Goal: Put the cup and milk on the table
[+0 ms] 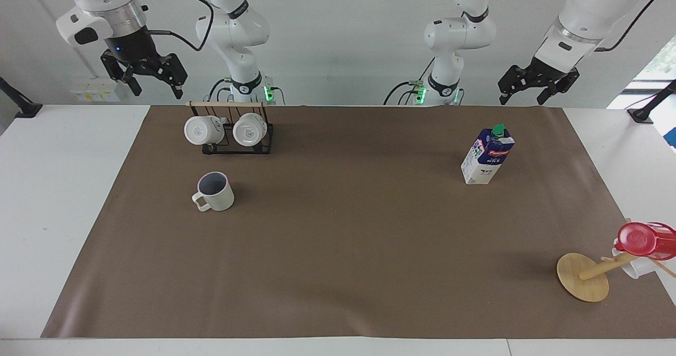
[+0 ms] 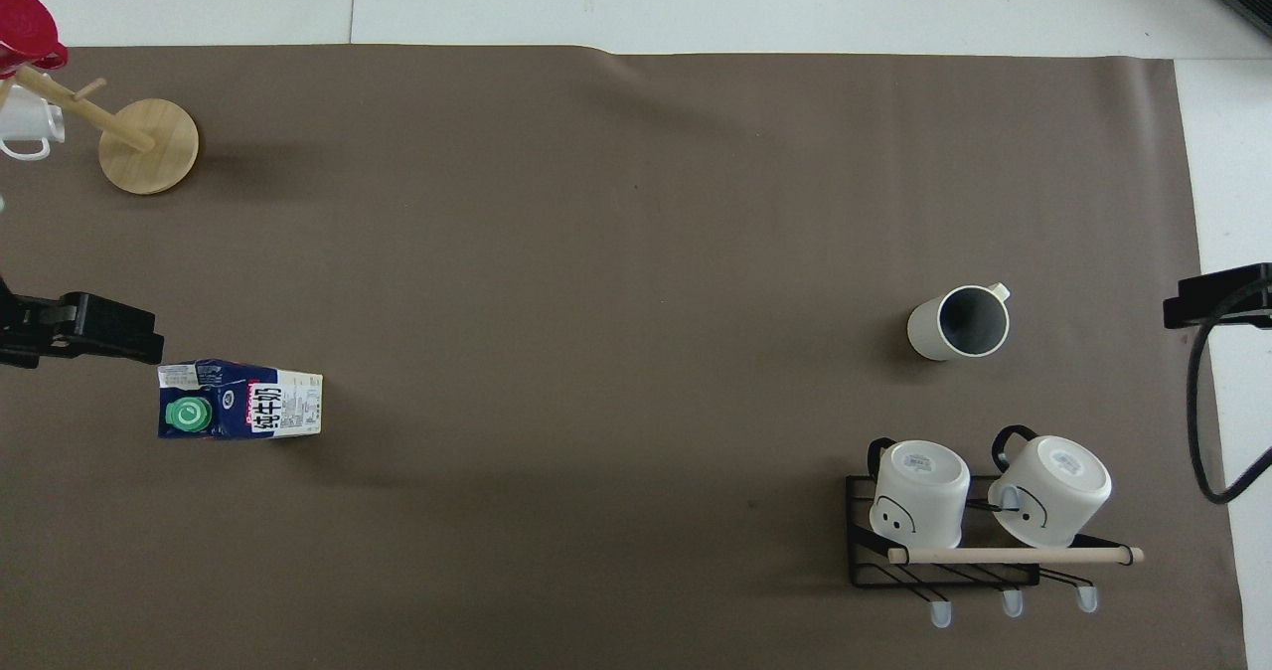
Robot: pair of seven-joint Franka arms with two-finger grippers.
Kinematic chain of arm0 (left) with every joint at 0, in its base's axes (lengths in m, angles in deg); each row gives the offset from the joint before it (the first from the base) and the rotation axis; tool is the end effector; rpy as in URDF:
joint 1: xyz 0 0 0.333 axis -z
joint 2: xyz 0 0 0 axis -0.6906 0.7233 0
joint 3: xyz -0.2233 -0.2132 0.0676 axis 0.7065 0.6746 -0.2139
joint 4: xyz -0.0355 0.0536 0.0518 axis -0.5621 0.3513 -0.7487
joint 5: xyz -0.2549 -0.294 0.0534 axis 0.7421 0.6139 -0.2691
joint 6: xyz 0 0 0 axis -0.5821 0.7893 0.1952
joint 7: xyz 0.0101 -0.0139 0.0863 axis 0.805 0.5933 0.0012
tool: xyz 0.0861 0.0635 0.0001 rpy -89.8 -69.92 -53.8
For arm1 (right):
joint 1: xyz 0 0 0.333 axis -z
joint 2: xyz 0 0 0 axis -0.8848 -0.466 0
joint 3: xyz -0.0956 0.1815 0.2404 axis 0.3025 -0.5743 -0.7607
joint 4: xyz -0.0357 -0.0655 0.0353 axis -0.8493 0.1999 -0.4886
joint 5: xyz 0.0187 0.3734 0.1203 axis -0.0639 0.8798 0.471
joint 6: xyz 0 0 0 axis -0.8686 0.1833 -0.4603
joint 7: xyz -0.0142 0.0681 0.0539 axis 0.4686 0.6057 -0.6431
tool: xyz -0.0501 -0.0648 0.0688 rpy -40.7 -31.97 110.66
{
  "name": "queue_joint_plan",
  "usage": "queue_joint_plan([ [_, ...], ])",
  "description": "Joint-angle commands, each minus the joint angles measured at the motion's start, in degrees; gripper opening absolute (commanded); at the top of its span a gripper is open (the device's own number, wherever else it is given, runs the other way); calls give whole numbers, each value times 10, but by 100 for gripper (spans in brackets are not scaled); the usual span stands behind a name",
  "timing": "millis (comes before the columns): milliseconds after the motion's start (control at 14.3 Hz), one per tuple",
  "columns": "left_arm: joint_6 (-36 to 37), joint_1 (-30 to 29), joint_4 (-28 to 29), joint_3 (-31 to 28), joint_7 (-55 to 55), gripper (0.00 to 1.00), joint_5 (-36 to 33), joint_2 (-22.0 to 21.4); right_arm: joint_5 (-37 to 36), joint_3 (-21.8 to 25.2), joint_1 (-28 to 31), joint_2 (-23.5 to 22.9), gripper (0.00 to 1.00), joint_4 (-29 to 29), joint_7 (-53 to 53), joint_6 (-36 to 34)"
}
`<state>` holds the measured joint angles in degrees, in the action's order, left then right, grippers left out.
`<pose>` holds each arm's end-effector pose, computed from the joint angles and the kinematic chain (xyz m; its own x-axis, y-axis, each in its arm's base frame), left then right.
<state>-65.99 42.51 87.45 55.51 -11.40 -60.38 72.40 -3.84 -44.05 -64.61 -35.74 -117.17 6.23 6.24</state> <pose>0.5088 -0.0456 0.6406 0.9949 -0.0343 -0.0948 -0.0318 -0.9991 0.0279 0.5182 -0.0271 0.6674 0.9952 -0.0978 0.0056 -0.0979 -0.9950 0.0216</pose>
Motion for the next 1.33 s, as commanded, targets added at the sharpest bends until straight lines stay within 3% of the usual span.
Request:
queue_joint_plan([
  [0,9,-9,-5,3,-1,100,10,-5,-3,-2,-3,17,100,-42,-29,37],
  [350,9,-9,-5,3,-1,100,10,-5,-1,-5,-47,5,100,-103,-90,133],
  [979,10,-10,-5,3,-1,100,10,-5,-1,-5,-52,-82,100,-209,-118,312],
  [1259,9,-10,-6,2,-1,100,10,-5,-1,-5,-58,-102,100,-239,-128,352],
])
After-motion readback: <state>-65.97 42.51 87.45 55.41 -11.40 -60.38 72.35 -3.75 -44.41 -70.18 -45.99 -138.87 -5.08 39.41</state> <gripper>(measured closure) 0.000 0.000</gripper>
